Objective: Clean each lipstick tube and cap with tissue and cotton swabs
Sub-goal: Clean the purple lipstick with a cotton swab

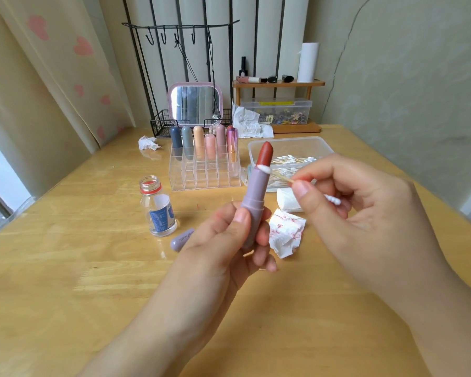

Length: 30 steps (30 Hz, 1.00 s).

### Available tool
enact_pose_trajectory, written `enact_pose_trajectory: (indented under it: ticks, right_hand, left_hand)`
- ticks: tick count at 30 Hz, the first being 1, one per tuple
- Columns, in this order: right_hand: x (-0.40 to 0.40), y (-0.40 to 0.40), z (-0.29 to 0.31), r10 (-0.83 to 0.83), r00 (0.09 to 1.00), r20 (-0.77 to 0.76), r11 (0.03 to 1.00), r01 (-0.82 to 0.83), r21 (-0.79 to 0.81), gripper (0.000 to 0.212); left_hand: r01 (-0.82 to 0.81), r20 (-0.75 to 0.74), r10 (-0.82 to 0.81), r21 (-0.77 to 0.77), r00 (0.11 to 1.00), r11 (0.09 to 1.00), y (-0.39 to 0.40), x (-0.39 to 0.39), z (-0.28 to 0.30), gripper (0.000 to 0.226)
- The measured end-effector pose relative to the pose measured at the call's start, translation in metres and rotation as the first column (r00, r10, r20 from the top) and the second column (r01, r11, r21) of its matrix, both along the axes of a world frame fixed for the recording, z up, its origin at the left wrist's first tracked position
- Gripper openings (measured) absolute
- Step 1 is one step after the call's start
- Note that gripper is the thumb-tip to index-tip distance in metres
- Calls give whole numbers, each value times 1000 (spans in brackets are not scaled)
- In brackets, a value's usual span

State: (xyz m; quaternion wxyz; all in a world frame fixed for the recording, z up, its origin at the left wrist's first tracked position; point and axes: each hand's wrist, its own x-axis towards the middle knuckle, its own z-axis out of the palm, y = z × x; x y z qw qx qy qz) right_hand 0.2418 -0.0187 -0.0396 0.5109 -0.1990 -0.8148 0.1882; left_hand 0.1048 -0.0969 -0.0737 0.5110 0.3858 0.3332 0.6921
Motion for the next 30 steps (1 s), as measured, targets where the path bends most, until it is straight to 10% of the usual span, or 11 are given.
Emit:
enact_pose_trajectory:
  ticks: [30]
  right_hand:
    - [2,-3,0,127,988,93,992,-124,-36,14]
  left_hand:
    - [233,193,-242,66,951,970,-3,-5,3,22]
